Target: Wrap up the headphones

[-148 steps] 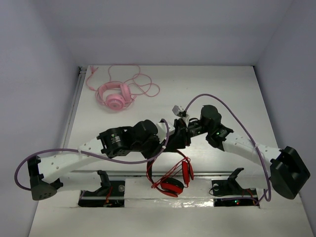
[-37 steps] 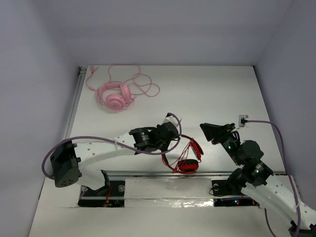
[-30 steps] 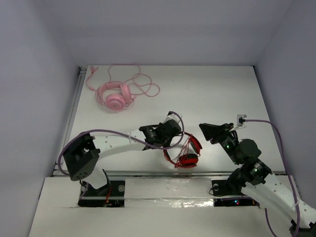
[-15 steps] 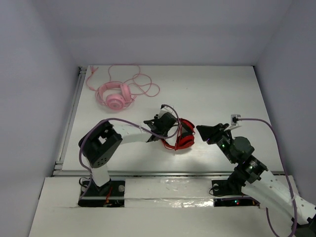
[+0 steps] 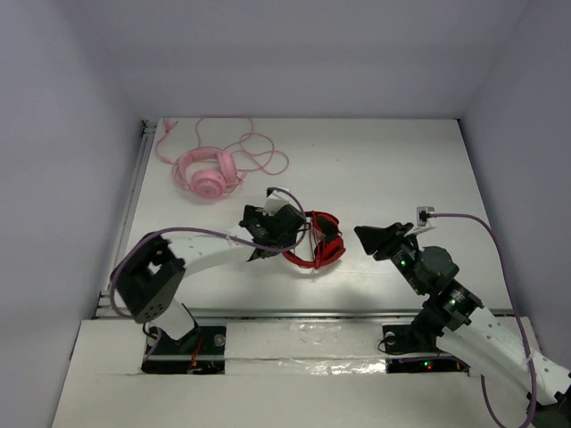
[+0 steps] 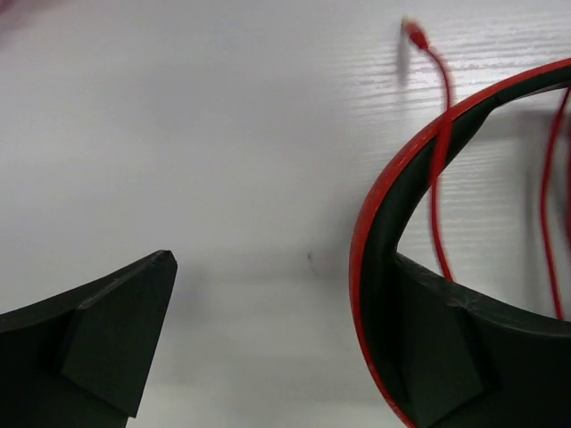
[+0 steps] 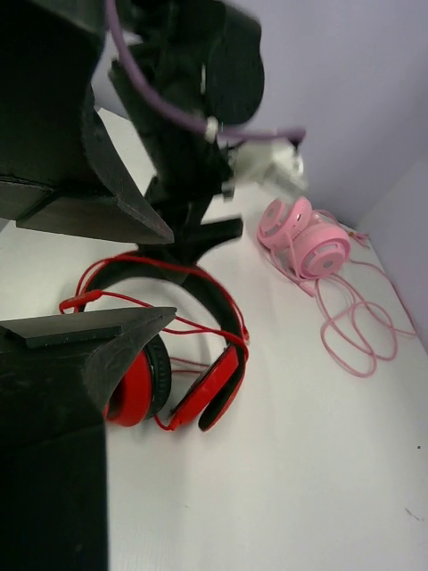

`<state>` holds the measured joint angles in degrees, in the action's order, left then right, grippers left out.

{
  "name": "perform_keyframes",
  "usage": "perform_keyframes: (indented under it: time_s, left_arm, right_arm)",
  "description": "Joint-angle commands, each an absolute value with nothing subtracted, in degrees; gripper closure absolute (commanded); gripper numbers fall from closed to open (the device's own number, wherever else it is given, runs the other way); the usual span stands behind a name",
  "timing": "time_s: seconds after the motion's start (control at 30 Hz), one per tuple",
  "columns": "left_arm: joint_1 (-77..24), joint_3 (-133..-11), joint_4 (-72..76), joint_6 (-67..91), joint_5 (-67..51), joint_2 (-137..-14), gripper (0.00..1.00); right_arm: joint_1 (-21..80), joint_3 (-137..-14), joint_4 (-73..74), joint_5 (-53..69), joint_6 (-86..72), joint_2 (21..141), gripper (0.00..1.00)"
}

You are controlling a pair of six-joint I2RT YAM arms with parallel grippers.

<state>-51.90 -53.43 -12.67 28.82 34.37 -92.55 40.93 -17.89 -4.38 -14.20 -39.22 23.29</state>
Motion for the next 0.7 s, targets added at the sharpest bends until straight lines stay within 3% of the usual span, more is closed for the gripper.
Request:
perform_keyframes:
  time_s: [0.0,0.17,0.37,0.47,0.5,0.53,0.57,0.67]
  left_arm:
    - [-51.5,-51.8,-17.9,33.5,38.4,-81.8,0.01]
    - [-51.5,-52.5,-20.7,32.2,38.0,-74.8,0.01]
    - [-51.5,-56.3,-23.9,28.6,35.4,-76.5,0.03]
    - [-51.5,-55.9,-22.4,29.3,34.5,-74.5,0.24]
    - [-51.5,-55.5,-21.5,29.3,33.5,-71.1,0.35]
    - [-51.5,-55.3,-20.5,29.1,33.1,-69.2,0.8]
    - [-51.5,-55.3,-17.9,28.2,32.4,-65.1,0.91]
    - [-51.5,-55.5,-13.3,25.9,27.3,-60.0,0.91]
  right_arm:
    - [41.0,-19.7,-6.9,-14.9,-38.2,23.1,0.6]
    - [41.0,-20.8,-6.2,-14.7,-38.1,23.1,0.6]
    - [41.0,-22.2,-4.8,-14.8,-37.8,23.0,0.6]
    - [41.0,-23.0,-3.6,-14.9,-37.6,22.2,0.62]
    - [41.0,-23.3,-3.3,-15.0,-37.5,21.9,0.68]
    - [41.0,-23.6,-2.9,-15.0,-37.2,21.7,0.76]
    - [41.0,-24.0,-2.2,-15.2,-36.7,21.8,0.96]
    - [41.0,-26.9,-0.2,-15.2,-35.5,22.8,1.0]
